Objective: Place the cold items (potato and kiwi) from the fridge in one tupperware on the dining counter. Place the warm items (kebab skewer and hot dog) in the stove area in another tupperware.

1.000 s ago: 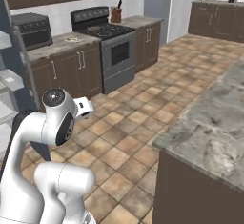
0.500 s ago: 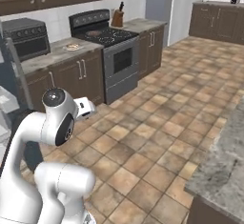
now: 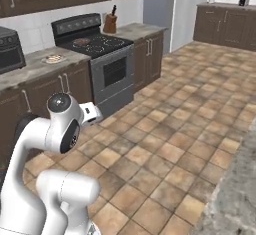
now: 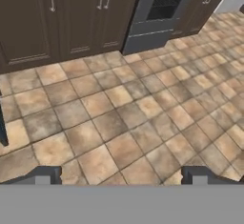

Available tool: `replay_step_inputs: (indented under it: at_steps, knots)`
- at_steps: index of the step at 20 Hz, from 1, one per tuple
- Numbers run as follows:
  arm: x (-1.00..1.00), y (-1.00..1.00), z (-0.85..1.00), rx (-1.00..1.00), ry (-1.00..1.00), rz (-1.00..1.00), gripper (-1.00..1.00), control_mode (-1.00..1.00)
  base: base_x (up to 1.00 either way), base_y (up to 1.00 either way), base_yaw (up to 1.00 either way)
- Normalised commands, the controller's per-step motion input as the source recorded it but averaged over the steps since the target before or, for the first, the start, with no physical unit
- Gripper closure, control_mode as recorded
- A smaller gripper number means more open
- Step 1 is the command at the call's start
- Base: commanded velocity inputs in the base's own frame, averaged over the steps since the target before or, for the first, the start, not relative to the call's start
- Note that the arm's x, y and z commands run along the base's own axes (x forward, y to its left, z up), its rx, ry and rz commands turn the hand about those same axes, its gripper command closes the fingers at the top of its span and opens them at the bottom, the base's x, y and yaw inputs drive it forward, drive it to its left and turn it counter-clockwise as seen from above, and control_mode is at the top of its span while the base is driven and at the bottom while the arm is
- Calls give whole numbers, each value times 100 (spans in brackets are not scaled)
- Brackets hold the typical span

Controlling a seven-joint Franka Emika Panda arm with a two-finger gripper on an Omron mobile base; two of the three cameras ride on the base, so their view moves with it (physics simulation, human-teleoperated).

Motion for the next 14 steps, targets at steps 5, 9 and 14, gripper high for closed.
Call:
replay_step_inputs:
  at_steps: [5, 9, 14]
  knots:
    - [0, 0, 0, 0, 0, 0, -100, 100, 100, 56, -6]
    - [0, 0, 0, 0, 0, 0, -100, 100, 100, 92, -13]
    - [0, 0, 0, 0, 0, 0, -100, 100, 100, 53, -10]
